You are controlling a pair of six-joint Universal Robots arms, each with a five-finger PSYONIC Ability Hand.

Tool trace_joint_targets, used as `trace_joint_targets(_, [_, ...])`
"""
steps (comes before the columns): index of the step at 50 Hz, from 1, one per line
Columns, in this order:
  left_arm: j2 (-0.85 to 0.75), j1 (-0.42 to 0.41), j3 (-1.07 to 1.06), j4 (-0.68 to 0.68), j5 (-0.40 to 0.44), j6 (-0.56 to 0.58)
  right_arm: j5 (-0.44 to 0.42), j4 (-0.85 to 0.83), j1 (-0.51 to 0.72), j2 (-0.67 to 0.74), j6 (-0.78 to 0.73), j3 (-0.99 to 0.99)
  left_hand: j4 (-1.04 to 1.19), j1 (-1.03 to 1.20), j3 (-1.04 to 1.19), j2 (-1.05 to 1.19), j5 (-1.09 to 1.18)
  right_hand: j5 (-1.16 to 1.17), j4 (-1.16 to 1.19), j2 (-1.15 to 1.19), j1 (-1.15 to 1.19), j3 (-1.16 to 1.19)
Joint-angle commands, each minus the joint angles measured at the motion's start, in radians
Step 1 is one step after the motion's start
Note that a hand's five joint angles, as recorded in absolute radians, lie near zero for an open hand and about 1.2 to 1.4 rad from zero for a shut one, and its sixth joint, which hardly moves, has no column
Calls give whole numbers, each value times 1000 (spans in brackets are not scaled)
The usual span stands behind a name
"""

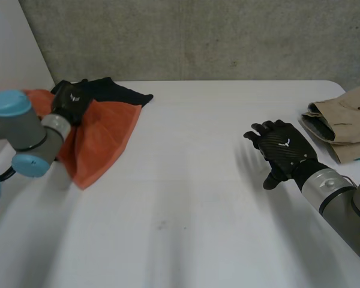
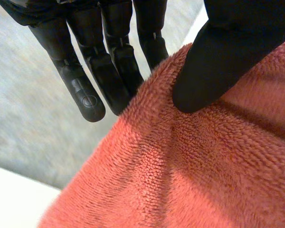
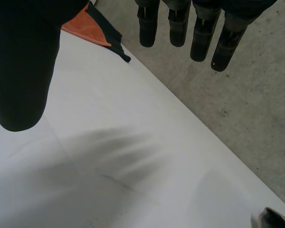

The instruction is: Fold the laundry.

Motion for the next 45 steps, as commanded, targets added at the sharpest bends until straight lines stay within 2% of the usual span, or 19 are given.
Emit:
trace_joint_targets(1, [377, -209, -314, 33, -50, -362, 38, 0, -22, -7, 3, -8, 199, 266, 216, 202, 255, -68, -65, -49, -30, -43])
trace_joint_targets(3, [455, -295, -391, 15, -51, -480, 59, 3, -28, -9, 3, -14, 199, 266, 216, 202, 255, -68, -65, -49, -30, -43])
trace_joint_targets(6, [512, -395, -449, -23, -56, -591, 95, 8, -40, -9, 4, -28, 199, 266, 216, 202, 255, -68, -65, -49, -30, -43])
trace_joint_targets(7, [527, -460, -477, -46, -64, -658, 101, 9, -43, -9, 4, -31, 199, 266, 216, 202, 255, -68, -65, -49, -30, -43])
trace_joint_targets(12, [452, -636, -488, -73, -91, -796, 119, 9, -57, -12, 9, -44, 150, 217, 167, 153, 206, -68, -65, -49, -30, -43])
trace_joint_targets(13, [428, -657, -482, -74, -94, -812, 119, 8, -59, -12, 11, -48, -179, -112, -162, -176, -123, -68, -65, -49, -30, -43])
trace_joint_targets(14, [408, -675, -475, -76, -96, -819, 119, 9, -59, -12, 11, -48, -412, -344, -395, -409, -356, -68, -65, -49, -30, -43])
trace_joint_targets(15, [377, -711, -460, -79, -102, -829, 119, 9, -60, -12, 12, -49, -781, -713, -763, -777, -724, -68, -65, -49, -30, -43])
trace_joint_targets(18, [363, -729, -449, -92, -107, -838, 119, 9, -66, -13, 14, -55, -942, -875, -925, -939, -886, -68, -65, -49, -30, -43])
trace_joint_targets(22, [395, -706, -452, -106, -110, -839, 118, 14, -80, -15, 23, -61, -978, -910, -961, -975, -922, -68, -65, -49, -30, -43])
trace_joint_targets(25, [457, -644, -468, -108, -114, -824, 116, 34, -79, -15, 21, -74, -975, -908, -958, -972, -919, -68, -65, -49, -30, -43])
trace_joint_targets(27, [504, -567, -481, -106, -116, -823, 109, 64, -77, -16, 18, -86, -955, -887, -938, -951, -898, -68, -65, -49, -30, -43])
trace_joint_targets(30, [549, -471, -495, -103, -107, -792, 102, 169, -76, -22, 11, -133, -949, -881, -932, -946, -892, -68, -65, -49, -30, -43])
trace_joint_targets(33, [555, -409, -497, -100, -93, -732, 101, 320, -74, -24, 6, -193, -937, -869, -920, -934, -881, -68, -65, -49, -30, -43])
trace_joint_targets(36, [529, -323, -480, -100, -61, -571, 89, 518, -77, -24, 4, -242, -914, -846, -896, -910, -857, -68, -65, -49, -30, -43])
trace_joint_targets(37, [488, -286, -466, -102, -33, -477, 82, 563, -76, -24, 3, -248, -916, -849, -899, -913, -860, -68, -65, -49, -30, -43])
trace_joint_targets(39, [442, -257, -449, -111, -4, -386, 53, 664, -73, -22, -6, -253, -911, -843, -893, -907, -854, -68, -65, -49, -30, -43])
trace_joint_targets(41, [384, -210, -429, -120, 42, -254, 20, 695, -69, -25, -15, -242, -899, -831, -882, -896, -843, -68, -65, -49, -30, -43])
trace_joint_targets(45, [293, -148, -399, -157, 103, -94, -14, 707, -69, -30, -31, -184, -884, -817, -867, -881, -828, -68, -65, -49, -30, -43])
